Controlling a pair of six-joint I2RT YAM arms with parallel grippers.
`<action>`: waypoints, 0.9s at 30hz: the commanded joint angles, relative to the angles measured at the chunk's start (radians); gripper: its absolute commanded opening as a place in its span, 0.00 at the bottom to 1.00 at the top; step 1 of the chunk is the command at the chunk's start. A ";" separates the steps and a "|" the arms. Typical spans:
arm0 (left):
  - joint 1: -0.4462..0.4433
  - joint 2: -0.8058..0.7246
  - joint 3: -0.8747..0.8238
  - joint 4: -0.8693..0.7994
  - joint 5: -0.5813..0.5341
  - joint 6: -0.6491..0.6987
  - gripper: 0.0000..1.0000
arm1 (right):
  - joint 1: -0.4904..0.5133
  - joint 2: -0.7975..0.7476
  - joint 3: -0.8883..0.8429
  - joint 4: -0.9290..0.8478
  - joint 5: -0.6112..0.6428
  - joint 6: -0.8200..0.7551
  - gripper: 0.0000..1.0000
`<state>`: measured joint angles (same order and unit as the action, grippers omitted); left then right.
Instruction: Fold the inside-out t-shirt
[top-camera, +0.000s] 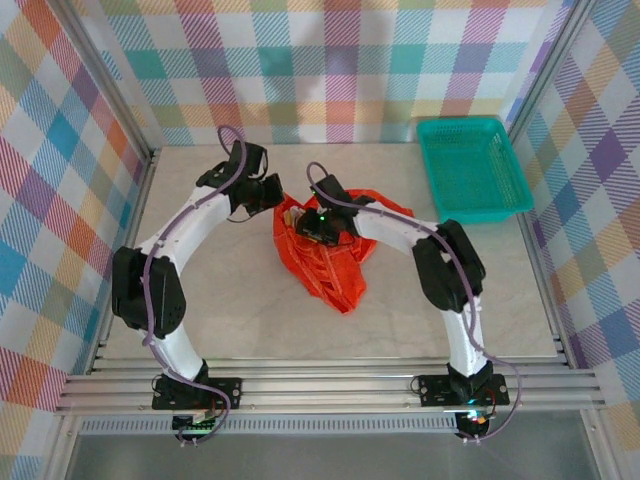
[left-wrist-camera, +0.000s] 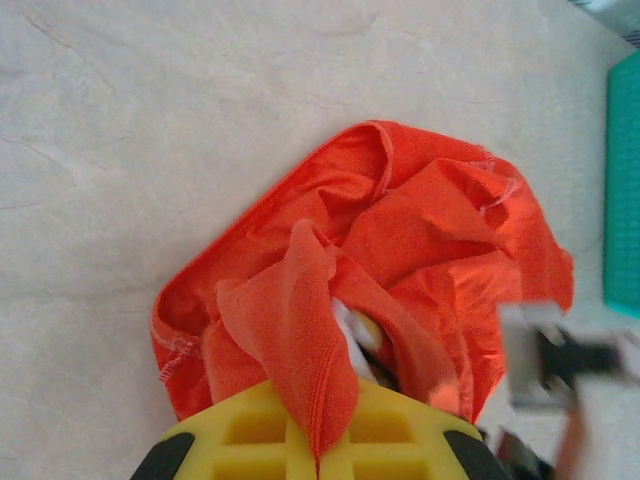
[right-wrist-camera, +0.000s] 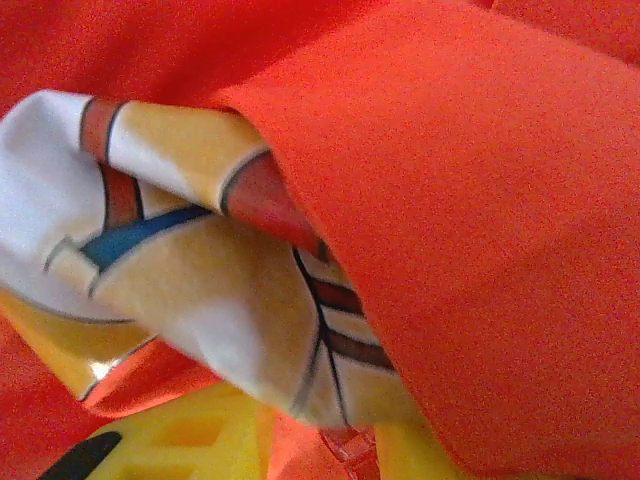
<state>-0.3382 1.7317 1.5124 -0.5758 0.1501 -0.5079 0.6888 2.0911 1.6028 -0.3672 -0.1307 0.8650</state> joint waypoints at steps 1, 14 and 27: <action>-0.009 -0.033 0.000 0.009 0.024 -0.010 0.00 | 0.008 0.076 0.107 -0.125 0.145 -0.044 0.37; -0.012 -0.076 -0.013 0.000 0.016 0.001 0.00 | 0.025 0.186 0.100 -0.114 0.152 -0.038 0.33; 0.067 -0.059 0.024 -0.044 -0.031 0.039 0.00 | -0.011 -0.386 0.131 -0.352 -0.033 -0.293 0.00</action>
<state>-0.3008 1.6756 1.5040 -0.5987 0.1375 -0.4957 0.6895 1.9533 1.7073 -0.6384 -0.0910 0.6777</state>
